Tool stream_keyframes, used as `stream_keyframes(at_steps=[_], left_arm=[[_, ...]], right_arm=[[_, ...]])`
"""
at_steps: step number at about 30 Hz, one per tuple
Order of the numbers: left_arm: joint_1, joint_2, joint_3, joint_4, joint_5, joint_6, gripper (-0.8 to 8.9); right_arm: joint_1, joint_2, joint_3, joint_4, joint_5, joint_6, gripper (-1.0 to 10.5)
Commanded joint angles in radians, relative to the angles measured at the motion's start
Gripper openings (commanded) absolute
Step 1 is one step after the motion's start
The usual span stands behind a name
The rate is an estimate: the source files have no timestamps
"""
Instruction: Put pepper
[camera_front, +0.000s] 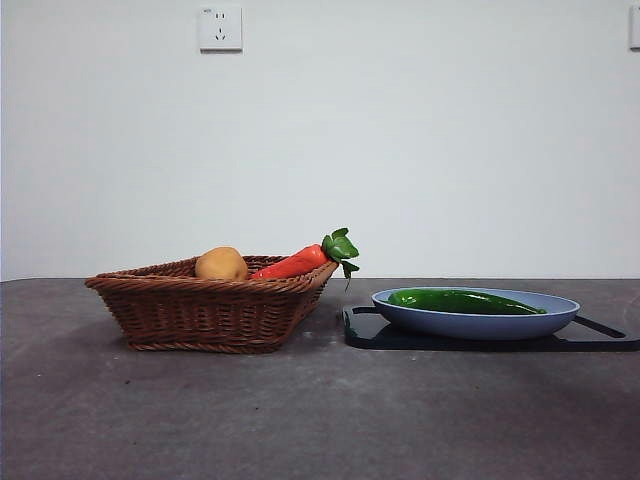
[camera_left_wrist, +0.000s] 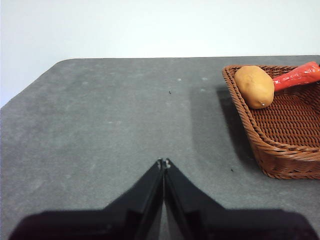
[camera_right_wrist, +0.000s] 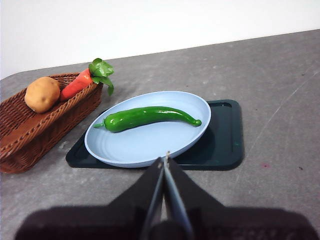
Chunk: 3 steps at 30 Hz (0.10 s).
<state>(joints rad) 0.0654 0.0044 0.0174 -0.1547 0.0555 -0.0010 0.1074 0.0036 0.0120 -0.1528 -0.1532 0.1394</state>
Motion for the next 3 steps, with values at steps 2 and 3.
stream_keyframes(at_steps=[2, 3], left_arm=[[0.005, -0.003, -0.01, 0.011, 0.0, -0.006, 0.08], [0.005, -0.003, -0.01, 0.011, 0.0, -0.006, 0.08]], right_arm=[[0.005, -0.003, -0.004, -0.01, 0.003, 0.009, 0.1], [0.005, -0.003, -0.004, -0.01, 0.003, 0.009, 0.1]])
